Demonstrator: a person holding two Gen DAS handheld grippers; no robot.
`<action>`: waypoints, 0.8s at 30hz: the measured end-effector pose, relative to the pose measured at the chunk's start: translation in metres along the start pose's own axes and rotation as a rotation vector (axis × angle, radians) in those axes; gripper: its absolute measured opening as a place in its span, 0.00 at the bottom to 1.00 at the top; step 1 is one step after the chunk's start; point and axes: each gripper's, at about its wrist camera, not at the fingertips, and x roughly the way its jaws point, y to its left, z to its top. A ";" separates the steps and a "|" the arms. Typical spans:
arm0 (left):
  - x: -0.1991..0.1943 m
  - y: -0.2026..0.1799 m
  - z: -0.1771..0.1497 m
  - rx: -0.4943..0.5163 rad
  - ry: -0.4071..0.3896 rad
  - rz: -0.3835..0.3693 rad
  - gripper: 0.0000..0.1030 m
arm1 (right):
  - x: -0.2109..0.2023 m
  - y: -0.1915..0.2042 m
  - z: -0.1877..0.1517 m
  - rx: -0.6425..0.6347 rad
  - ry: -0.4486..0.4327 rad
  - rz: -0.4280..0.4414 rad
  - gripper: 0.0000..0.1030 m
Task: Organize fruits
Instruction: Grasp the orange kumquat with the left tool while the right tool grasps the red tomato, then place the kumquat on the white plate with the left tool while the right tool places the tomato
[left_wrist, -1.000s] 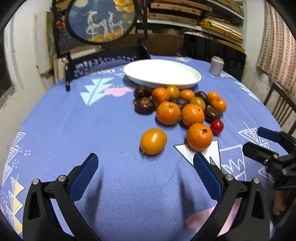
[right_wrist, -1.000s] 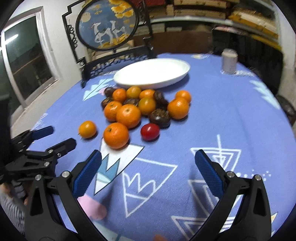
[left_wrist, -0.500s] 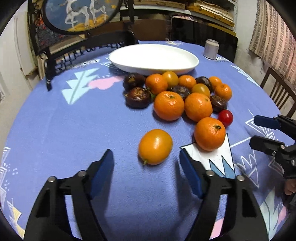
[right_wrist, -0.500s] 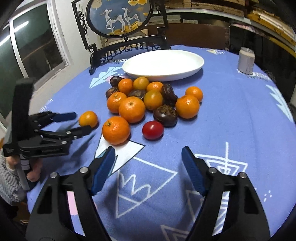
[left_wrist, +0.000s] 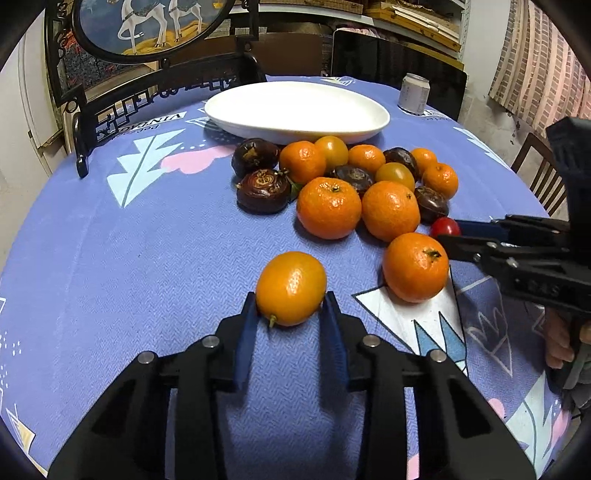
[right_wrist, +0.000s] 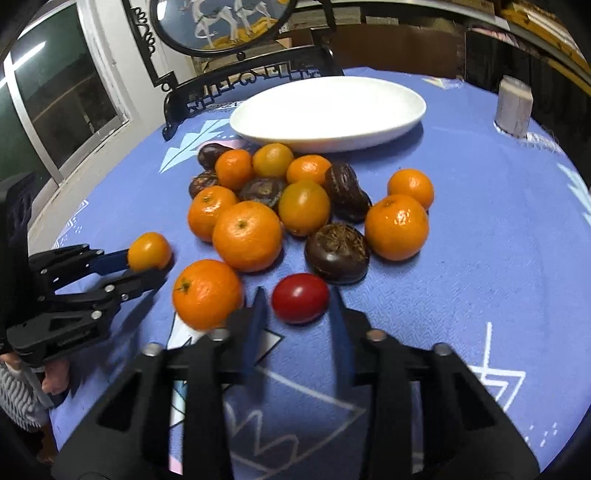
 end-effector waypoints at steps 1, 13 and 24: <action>0.000 0.000 0.000 -0.003 0.000 -0.001 0.35 | 0.000 -0.001 0.000 0.004 -0.003 0.008 0.31; -0.015 0.018 0.080 -0.052 -0.101 0.043 0.35 | -0.049 -0.005 0.063 -0.024 -0.170 -0.040 0.30; 0.070 0.013 0.167 -0.081 -0.080 0.091 0.35 | 0.034 -0.033 0.137 0.050 -0.151 -0.081 0.31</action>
